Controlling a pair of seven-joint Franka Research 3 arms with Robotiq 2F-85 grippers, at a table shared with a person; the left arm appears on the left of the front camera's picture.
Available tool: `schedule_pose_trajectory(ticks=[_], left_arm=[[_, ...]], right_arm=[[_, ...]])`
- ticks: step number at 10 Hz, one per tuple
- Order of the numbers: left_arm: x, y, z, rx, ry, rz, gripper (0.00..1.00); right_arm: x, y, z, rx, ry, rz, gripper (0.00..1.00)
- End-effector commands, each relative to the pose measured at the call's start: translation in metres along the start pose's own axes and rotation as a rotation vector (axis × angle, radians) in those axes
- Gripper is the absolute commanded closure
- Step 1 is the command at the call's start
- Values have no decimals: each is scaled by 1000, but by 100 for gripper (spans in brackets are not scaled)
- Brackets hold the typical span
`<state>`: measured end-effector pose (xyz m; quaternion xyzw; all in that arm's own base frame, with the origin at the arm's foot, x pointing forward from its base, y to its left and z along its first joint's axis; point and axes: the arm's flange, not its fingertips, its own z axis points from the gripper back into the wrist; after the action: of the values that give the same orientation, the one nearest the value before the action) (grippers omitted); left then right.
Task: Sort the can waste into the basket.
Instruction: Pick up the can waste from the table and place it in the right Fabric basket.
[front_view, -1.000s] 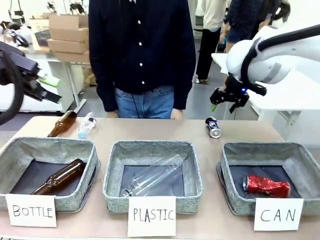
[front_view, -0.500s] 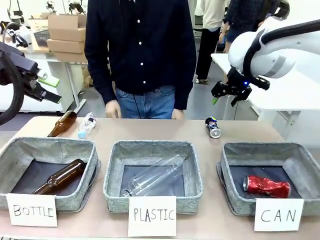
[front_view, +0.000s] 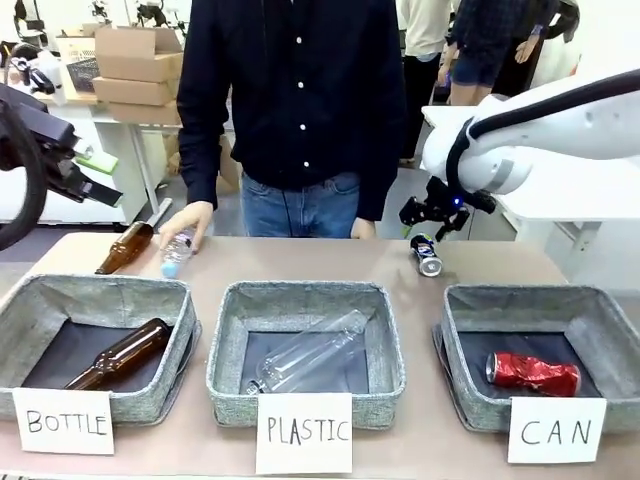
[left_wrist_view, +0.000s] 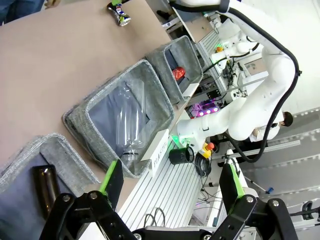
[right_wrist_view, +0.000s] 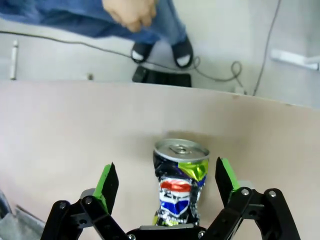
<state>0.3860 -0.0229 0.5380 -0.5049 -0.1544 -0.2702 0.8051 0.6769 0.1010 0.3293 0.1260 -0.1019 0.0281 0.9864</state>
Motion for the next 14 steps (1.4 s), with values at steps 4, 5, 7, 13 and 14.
schedule_pose_trajectory(ticks=[4,5,7,13,14], left_arm=[[-1,-1,2,5,11,-18,0],[-1,-1,2,5,11,-18,0],[-1,-1,2,5,11,-18,0],[-1,-1,2,5,11,-18,0],[-1,-1,2,5,11,-18,0]], right_arm=[[7,8,1,-191,114,-19,0],[7,10,-3,-204,134,-6,0],[8,14,-11,-204,158,13,0],[8,18,-19,-248,199,30,100],[8,18,-20,-256,205,31,100]])
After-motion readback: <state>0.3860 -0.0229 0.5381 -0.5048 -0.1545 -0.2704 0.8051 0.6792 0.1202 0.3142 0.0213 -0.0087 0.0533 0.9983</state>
